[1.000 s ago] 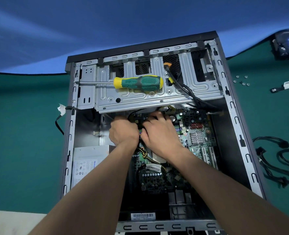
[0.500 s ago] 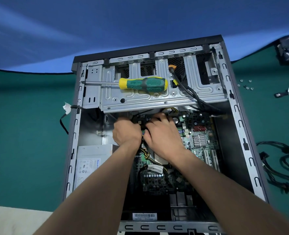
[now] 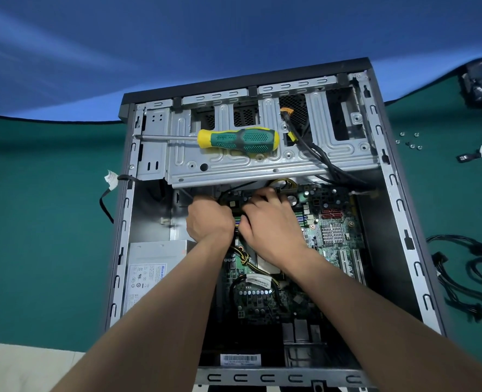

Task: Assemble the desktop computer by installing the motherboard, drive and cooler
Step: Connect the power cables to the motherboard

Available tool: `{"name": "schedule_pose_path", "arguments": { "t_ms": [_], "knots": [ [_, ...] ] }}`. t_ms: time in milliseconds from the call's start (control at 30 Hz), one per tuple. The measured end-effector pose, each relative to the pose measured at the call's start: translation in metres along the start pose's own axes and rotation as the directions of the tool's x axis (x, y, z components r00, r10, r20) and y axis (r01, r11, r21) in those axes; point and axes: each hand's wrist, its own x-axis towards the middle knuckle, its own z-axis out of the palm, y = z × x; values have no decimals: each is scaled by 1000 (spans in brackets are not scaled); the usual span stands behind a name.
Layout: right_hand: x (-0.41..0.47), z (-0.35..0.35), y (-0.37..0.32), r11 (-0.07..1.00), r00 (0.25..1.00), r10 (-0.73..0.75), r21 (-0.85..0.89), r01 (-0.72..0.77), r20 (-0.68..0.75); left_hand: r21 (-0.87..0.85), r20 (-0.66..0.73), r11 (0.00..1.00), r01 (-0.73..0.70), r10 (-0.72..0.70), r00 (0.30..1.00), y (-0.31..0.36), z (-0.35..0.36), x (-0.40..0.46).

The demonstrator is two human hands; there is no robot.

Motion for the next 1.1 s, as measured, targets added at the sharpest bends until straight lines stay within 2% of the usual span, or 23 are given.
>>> {"name": "schedule_pose_path", "arguments": {
  "t_ms": [167, 600, 833, 1000, 1100],
  "knots": [
    [0, -1, 0, 1000, 1000, -1, 1, 1, 5, 2, -5, 1000, -6, 6, 1000, -1, 1, 2],
    [-1, 0, 0, 1000, 1000, -3, 26, 3, -18, 185, -5, 981, -52, 54, 999, 9, -1, 4],
    [-2, 0, 0, 1000, 999, -11, 10, 12, -36, 277, 5, 942, -187, 193, 981, -5, 3, -5],
    [-2, 2, 2, 999, 999, -8, 51, 10, -32, 243, -15, 957, -160, 169, 986, -3, 6, -3],
    [-5, -1, 4, 989, 998, -31, 142, 38, -51, 196, -4, 973, -120, 124, 992, 0, 4, -2]
  ]
}}
